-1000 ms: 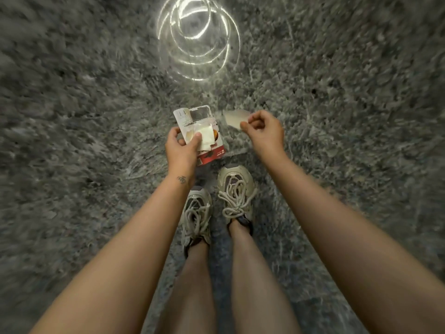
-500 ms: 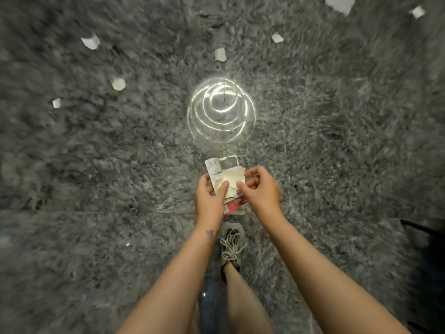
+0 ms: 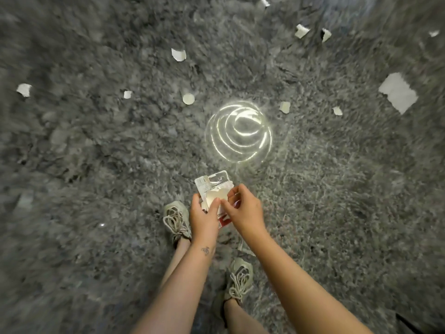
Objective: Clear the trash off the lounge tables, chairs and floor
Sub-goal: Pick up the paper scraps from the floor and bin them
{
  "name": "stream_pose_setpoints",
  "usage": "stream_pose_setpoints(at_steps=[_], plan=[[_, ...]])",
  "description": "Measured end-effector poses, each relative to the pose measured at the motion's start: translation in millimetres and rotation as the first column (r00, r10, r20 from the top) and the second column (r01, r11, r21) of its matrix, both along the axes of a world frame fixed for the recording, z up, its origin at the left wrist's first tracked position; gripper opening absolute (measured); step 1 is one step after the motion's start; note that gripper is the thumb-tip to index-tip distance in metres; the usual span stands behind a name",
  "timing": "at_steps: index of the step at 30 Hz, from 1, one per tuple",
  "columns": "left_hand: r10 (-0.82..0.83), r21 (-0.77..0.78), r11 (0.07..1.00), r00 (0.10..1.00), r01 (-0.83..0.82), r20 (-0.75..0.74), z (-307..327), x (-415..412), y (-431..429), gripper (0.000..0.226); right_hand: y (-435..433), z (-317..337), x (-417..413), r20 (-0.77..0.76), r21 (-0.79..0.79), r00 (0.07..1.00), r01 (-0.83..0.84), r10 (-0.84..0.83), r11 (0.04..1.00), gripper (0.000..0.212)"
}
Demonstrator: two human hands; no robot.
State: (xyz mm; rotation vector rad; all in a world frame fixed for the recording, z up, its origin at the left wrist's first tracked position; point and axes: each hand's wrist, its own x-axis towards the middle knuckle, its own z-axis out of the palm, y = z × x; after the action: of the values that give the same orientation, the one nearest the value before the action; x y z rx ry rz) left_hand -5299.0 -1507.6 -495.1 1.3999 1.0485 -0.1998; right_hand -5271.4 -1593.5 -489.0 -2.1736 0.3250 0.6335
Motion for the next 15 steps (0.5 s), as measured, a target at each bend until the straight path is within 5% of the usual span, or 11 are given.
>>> stream_pose_setpoints(at_steps=[15], plan=[[0.278, 0.021, 0.960, 0.959, -0.279, 0.053, 24.1, 126.7, 269.5, 0.019, 271.3, 26.5, 150.6, 0.058, 0.133, 0.933, -0.360, 0.356, 0.923, 0.006]])
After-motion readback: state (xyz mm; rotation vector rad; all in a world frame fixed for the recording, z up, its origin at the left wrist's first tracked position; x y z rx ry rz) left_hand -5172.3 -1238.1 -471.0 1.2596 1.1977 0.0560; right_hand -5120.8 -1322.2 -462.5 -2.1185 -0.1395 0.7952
